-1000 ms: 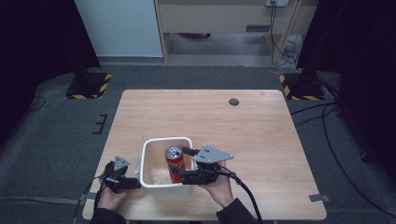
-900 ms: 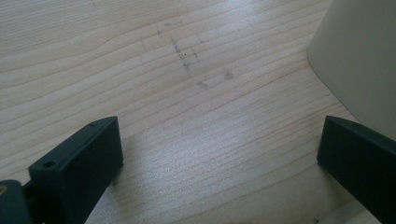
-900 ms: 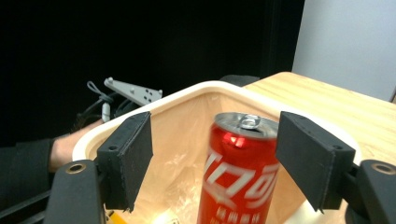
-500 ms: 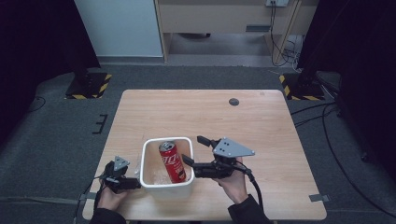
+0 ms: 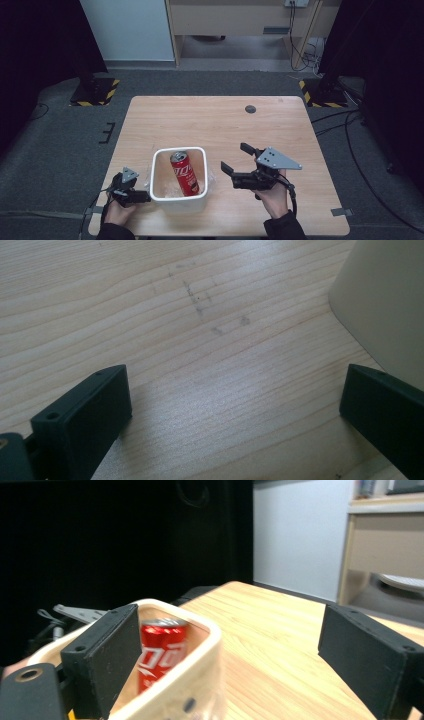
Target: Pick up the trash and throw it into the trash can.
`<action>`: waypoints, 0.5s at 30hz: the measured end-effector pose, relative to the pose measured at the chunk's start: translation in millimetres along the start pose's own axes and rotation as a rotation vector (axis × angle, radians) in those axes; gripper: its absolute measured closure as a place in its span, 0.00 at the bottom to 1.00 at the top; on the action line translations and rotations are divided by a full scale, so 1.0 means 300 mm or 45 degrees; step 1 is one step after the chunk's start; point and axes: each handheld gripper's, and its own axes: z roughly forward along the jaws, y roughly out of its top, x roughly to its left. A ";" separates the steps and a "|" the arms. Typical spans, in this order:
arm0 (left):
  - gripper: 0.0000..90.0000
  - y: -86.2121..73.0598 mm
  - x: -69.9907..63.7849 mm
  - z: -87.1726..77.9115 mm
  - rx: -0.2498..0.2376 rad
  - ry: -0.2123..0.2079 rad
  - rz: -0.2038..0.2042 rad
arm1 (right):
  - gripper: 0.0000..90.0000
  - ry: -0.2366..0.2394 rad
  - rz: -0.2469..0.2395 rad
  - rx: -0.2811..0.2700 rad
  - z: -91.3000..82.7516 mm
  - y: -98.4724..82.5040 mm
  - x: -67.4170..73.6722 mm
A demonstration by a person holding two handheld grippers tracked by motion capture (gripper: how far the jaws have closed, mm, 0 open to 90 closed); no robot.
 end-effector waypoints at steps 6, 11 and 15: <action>0.00 0.000 0.000 0.000 0.000 0.000 0.001 | 0.10 -0.079 0.026 0.050 -0.030 -0.038 -0.045; 0.00 0.000 0.000 0.000 0.000 0.001 0.000 | 0.08 -0.140 0.068 0.084 -0.059 -0.082 -0.092; 0.00 0.000 0.000 0.000 0.000 0.001 0.001 | 0.07 -0.183 0.084 0.118 -0.080 -0.113 -0.124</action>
